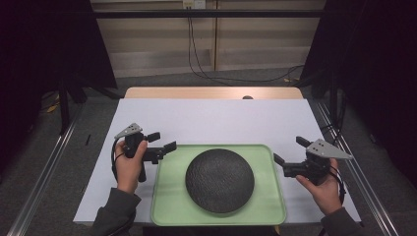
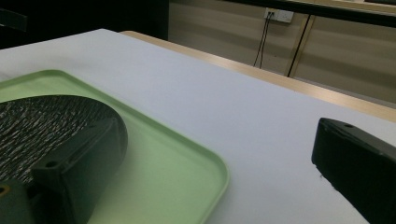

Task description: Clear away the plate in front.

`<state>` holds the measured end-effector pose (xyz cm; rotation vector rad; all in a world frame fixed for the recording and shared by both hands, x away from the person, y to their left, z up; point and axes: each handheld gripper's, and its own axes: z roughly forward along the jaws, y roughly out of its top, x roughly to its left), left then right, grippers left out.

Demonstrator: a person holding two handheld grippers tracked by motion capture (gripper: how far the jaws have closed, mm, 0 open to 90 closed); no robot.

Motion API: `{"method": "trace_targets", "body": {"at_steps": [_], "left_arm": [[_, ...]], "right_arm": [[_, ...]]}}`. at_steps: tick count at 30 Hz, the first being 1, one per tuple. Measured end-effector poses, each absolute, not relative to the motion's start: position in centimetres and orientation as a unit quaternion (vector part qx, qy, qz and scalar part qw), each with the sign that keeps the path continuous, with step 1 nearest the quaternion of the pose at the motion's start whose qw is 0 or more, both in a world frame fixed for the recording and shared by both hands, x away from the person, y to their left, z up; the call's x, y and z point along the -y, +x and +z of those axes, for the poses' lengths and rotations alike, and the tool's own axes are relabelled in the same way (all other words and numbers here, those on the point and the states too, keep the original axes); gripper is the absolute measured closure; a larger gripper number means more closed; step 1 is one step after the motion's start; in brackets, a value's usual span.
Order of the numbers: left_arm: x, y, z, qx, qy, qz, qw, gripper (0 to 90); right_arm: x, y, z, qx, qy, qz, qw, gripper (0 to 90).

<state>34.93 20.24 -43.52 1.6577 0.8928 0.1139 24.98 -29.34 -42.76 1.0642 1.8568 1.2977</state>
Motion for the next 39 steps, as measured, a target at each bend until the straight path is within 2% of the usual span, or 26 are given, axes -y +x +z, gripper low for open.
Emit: {"method": "trace_targets", "body": {"at_steps": [17,39], "left_arm": [[-22.7,34.9,-42.8,-0.376,0.708,0.071,0.593,3.1],[-25.4,34.9,-42.6,-0.375,0.720,0.121,0.571,3.5]], "right_arm": [[29.5,25.0,-42.8,-0.704,0.409,0.501,0.294,0.1],[29.6,25.1,-42.9,-0.707,0.409,0.497,0.294,0.0]]}}
